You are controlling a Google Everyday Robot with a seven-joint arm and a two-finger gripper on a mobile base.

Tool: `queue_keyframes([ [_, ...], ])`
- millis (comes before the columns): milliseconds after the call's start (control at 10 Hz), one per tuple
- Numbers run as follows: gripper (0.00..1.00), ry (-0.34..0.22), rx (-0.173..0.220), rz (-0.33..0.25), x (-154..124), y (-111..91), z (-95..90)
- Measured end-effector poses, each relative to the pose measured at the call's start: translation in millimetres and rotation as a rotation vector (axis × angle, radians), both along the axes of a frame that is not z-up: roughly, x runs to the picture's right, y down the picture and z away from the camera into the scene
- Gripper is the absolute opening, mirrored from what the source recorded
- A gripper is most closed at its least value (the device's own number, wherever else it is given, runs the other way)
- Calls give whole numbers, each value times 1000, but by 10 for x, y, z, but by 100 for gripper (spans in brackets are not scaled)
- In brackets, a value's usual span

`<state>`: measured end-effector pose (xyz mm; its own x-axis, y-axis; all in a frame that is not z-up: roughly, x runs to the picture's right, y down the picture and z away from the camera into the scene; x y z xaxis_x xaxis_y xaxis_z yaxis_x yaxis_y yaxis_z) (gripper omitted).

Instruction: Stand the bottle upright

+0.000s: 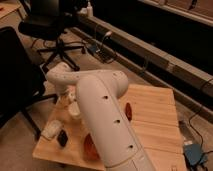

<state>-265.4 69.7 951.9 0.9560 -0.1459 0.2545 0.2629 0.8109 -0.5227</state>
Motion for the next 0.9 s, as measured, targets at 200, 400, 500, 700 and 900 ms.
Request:
queue_keyframes([
  [200,50,2,-1,-1,-17,-4,7],
  [400,50,3,-3,-3,-25,-8,10],
  [500,50,2,-3,-3,-31,-14,10],
  [700,50,3,-2,-3,-33,-28,12],
  [900,50,3,-2,-1,-33,-31,14],
])
